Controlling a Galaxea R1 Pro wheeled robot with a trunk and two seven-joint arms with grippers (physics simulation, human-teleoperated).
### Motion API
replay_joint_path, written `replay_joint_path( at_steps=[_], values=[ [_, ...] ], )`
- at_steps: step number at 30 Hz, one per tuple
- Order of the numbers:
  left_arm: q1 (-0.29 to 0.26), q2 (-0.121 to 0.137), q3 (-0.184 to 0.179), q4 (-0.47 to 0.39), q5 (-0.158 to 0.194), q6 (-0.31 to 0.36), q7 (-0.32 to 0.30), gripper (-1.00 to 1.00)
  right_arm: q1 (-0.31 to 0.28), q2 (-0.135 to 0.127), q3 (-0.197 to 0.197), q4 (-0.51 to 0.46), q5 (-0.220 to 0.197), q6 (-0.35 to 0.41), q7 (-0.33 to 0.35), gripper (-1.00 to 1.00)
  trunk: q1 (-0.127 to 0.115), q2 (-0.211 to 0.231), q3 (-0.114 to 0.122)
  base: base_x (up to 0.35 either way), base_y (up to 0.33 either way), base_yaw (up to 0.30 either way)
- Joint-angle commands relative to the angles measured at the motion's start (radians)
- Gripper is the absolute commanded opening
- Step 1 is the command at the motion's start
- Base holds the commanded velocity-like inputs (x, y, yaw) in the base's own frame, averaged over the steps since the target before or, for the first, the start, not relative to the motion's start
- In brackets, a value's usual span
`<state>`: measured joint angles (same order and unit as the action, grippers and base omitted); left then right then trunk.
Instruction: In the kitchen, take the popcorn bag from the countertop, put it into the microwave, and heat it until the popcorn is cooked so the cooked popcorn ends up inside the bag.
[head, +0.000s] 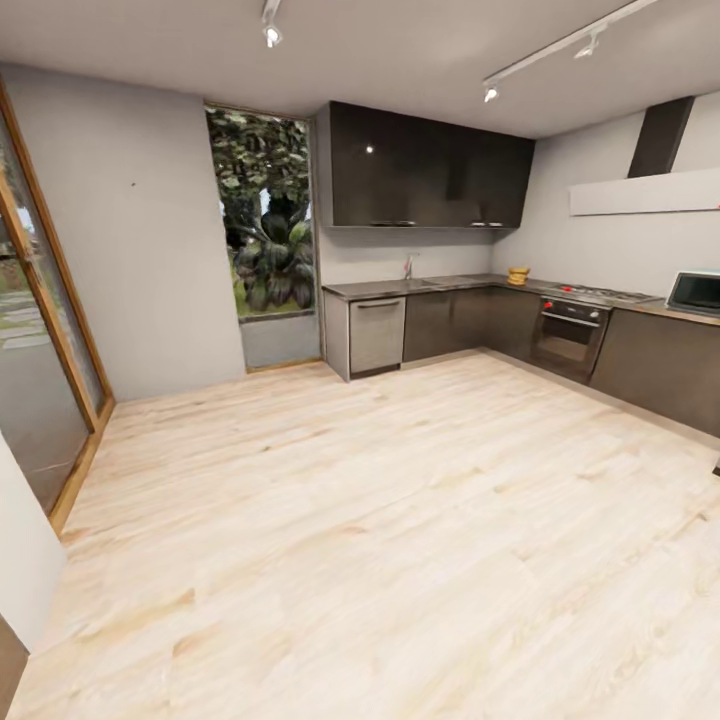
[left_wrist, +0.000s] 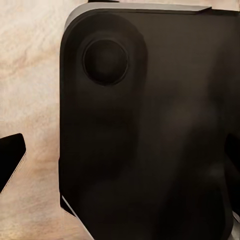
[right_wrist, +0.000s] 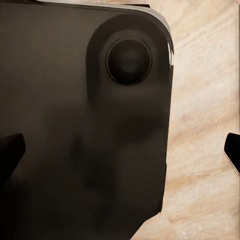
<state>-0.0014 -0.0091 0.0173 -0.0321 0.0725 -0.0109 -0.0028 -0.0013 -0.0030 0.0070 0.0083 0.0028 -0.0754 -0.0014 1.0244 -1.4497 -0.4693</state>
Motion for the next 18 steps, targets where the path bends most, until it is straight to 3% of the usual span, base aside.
replay_joint_path(
  at_steps=[1,11,18],
  values=[
    [0.000,0.000,0.001,0.000,0.008,-0.001,0.000,1.00,0.000,0.000,0.001,0.001,0.000,-0.004,0.000,1.00,0.001,0.000,-0.001,0.322,0.000,0.000],
    [0.000,0.000,0.002,0.000,0.008,-0.001,0.000,1.00,0.000,-0.001,0.001,0.001,0.000,-0.004,0.000,1.00,0.001,0.000,-0.001,0.301,0.000,0.000],
    [0.000,0.000,0.003,0.000,0.008,-0.001,0.000,1.00,0.000,-0.002,0.001,0.001,0.000,-0.004,0.000,1.00,0.001,0.000,-0.001,0.098,0.000,0.000]
  ],
)
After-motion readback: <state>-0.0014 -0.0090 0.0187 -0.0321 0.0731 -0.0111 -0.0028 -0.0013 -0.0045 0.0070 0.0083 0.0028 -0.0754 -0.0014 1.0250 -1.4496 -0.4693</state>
